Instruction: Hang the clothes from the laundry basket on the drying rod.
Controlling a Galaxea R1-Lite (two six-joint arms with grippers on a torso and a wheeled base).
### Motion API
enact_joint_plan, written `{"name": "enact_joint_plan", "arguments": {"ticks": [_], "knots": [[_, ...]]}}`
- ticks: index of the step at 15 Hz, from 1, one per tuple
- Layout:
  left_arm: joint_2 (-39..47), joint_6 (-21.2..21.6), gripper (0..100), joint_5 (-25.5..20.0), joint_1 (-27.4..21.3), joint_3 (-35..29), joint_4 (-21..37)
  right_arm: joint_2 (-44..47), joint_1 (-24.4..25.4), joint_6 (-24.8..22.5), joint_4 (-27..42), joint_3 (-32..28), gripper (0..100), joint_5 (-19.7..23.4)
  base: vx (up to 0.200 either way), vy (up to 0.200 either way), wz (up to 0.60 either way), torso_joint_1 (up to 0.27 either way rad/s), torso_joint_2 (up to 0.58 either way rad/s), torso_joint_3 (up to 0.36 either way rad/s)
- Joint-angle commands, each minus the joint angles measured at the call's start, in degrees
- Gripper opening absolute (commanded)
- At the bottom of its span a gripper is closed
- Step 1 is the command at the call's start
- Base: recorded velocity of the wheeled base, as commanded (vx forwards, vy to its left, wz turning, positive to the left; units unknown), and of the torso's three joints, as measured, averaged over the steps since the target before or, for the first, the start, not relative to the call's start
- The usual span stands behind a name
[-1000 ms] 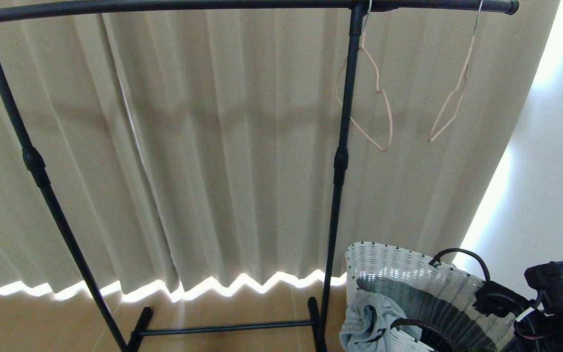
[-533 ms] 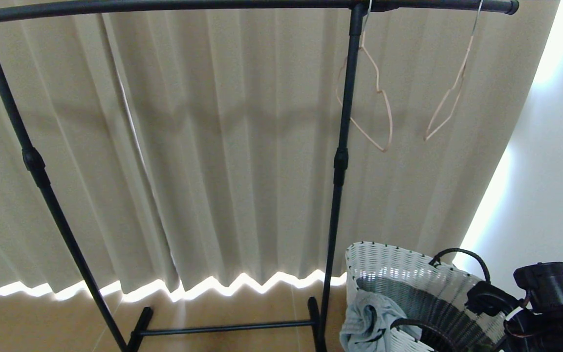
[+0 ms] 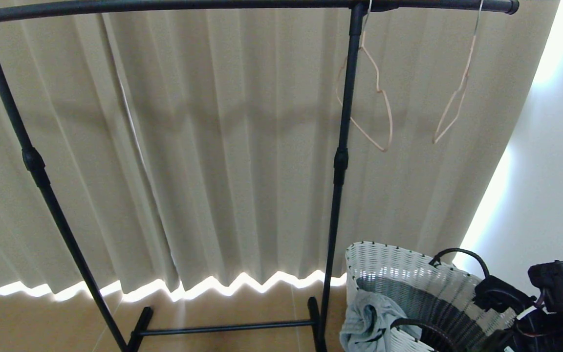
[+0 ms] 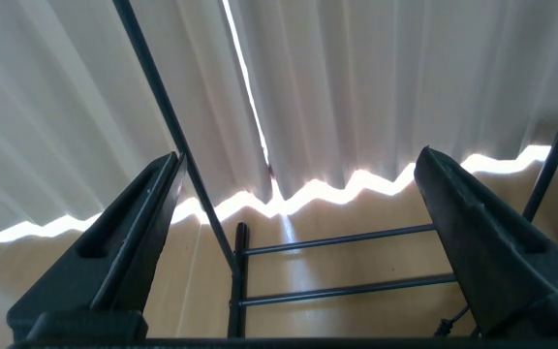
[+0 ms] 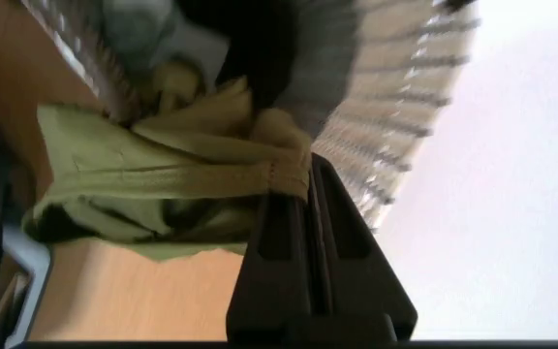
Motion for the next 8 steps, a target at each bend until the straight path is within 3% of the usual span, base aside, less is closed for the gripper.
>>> {"name": "enact_joint_plan", "arguments": {"ticks": [1,4,8], "knots": [[-0.03,0.1,100,-0.05,0.0,0.0,0.0,-18.98,-0.18,0.04,0.5,-0.65,0,0.47,0.0,0.0,0.0,0.0,0.0,0.0],[-0.03,0.02,100,0.04,0.0,0.0,0.0,-33.22,-0.35,0.13,0.67,-6.1,0,0.47,0.0,0.0,0.0,0.0,0.0,0.0],[-0.03,0.02,100,0.04,0.0,0.0,0.0,-40.08,-0.27,0.57,8.41,-10.75,0,0.56,-0.2,0.0,0.0,0.008,0.0,-0.005]]}}
